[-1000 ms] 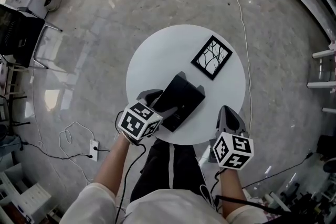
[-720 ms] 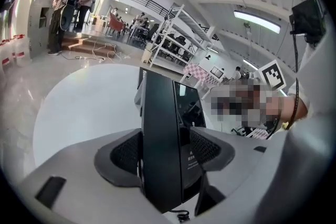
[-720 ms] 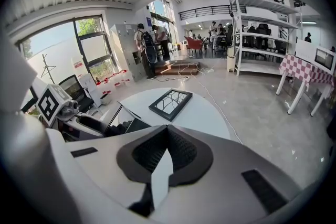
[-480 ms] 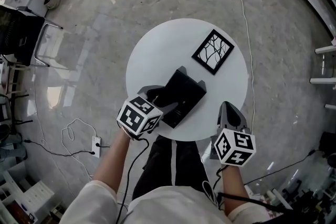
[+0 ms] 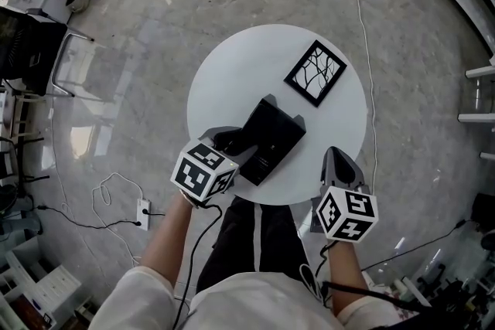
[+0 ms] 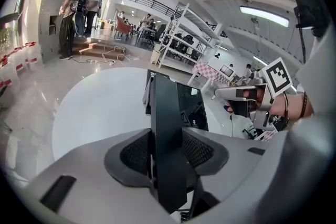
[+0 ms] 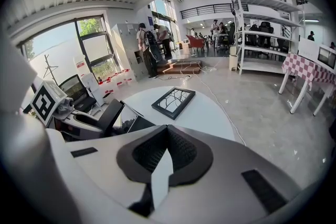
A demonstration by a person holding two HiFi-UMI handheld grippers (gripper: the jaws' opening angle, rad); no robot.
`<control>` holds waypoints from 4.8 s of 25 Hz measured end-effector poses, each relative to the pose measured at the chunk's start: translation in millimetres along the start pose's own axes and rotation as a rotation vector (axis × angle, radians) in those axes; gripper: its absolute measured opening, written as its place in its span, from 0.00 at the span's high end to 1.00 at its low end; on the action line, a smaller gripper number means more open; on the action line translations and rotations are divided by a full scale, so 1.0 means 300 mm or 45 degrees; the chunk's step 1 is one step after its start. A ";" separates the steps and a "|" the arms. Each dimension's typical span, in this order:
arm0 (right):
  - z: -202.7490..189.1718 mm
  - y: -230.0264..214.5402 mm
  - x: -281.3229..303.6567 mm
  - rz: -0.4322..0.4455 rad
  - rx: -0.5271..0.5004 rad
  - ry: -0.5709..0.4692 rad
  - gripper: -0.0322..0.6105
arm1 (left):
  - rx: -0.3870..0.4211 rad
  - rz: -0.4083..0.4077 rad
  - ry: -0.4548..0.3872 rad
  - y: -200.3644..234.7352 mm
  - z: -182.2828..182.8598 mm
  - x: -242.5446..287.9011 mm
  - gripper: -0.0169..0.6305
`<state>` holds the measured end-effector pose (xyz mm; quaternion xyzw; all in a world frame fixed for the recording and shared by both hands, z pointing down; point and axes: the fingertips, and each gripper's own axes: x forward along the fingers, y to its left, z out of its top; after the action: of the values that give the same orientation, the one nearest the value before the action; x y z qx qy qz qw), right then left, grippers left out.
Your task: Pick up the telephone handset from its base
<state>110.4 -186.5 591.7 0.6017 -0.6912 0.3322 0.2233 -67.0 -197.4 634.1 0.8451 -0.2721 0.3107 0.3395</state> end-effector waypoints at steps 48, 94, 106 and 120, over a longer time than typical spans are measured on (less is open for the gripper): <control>-0.012 0.009 0.016 0.030 0.041 0.023 0.91 | 0.060 0.105 0.113 -0.003 0.028 0.004 0.62; 0.022 0.038 -0.047 0.059 0.045 -0.034 0.91 | 0.125 0.174 0.130 -0.082 0.024 -0.010 0.84; 0.040 0.035 -0.042 0.052 0.056 -0.041 0.91 | 0.058 0.150 0.111 -0.062 0.012 0.018 0.84; 0.209 0.078 -0.087 0.064 0.035 -0.154 0.91 | 0.015 0.150 -0.019 -0.085 0.103 -0.084 0.84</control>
<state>97.7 -212.8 526.2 0.6063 -0.7136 0.3101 0.1643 -55.9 -198.3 588.0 0.8320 -0.3219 0.3253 0.3136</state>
